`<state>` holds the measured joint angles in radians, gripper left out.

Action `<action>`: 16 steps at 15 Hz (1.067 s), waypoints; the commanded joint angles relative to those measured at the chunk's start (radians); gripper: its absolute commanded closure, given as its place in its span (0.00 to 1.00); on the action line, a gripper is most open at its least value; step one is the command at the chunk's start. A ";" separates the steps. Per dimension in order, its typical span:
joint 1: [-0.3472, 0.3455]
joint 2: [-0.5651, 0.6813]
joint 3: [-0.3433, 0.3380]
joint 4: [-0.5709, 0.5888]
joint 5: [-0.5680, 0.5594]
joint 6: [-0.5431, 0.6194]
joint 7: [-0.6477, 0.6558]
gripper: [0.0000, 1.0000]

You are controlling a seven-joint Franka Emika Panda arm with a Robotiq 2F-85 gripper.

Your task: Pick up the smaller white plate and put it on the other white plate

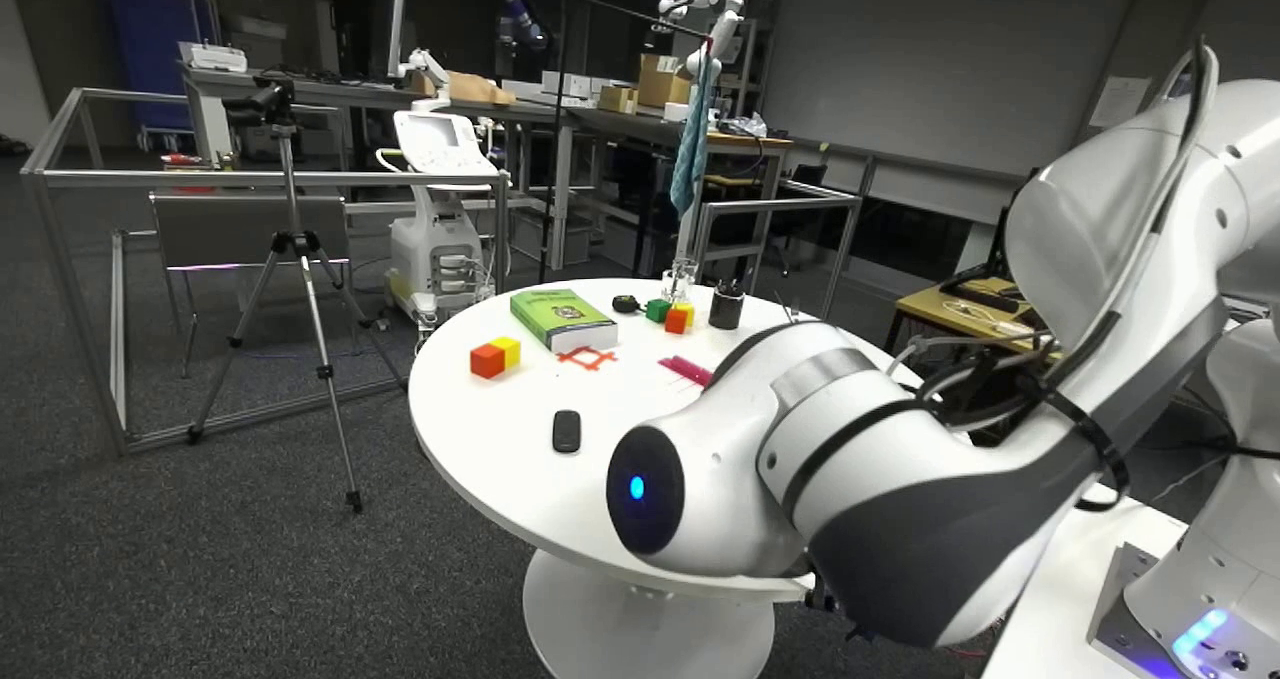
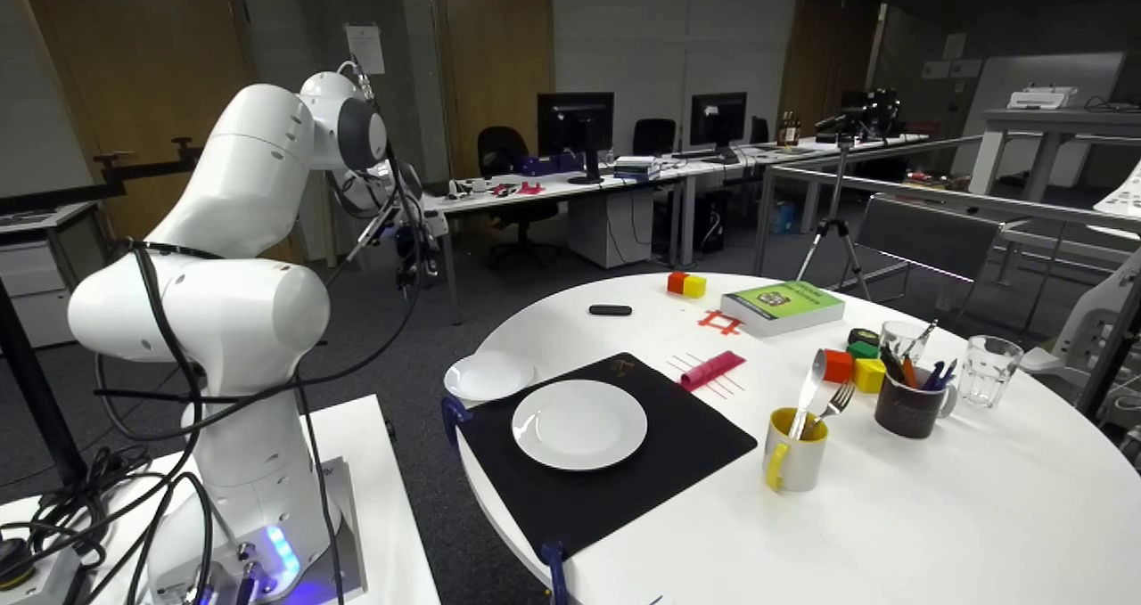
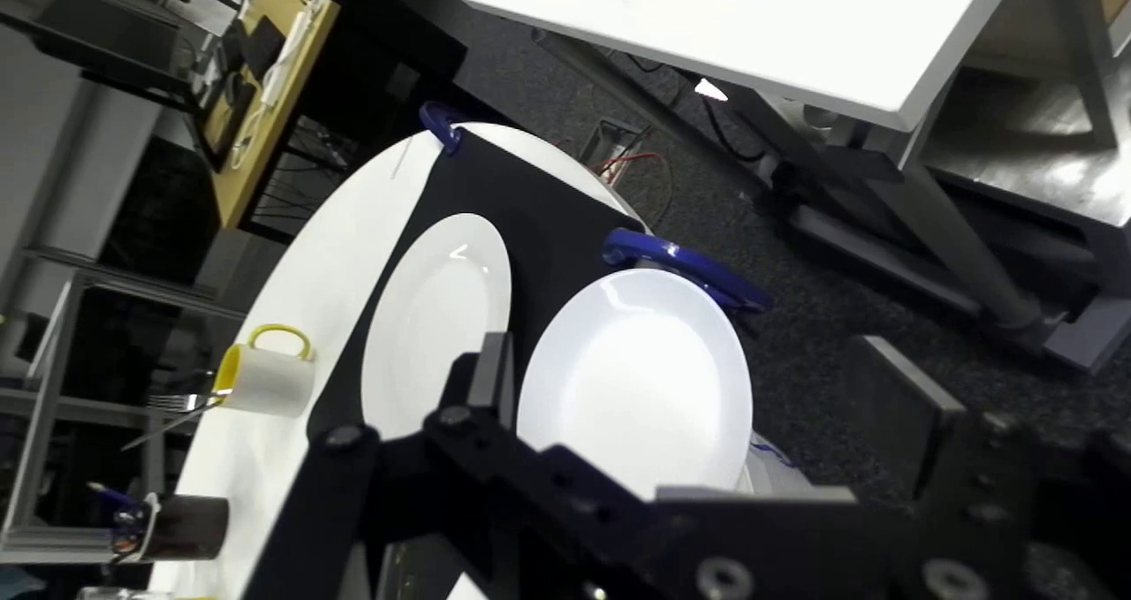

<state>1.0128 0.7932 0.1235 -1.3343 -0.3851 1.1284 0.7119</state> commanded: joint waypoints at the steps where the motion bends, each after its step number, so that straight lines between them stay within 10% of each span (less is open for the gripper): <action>1: 0.068 0.045 -0.039 0.046 -0.056 -0.063 0.079 0.00; 16: 0.067 0.003 -0.019 -0.265 -0.084 0.326 0.122 0.00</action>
<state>1.0897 0.8528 0.0939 -1.4901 -0.4905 1.4299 0.8422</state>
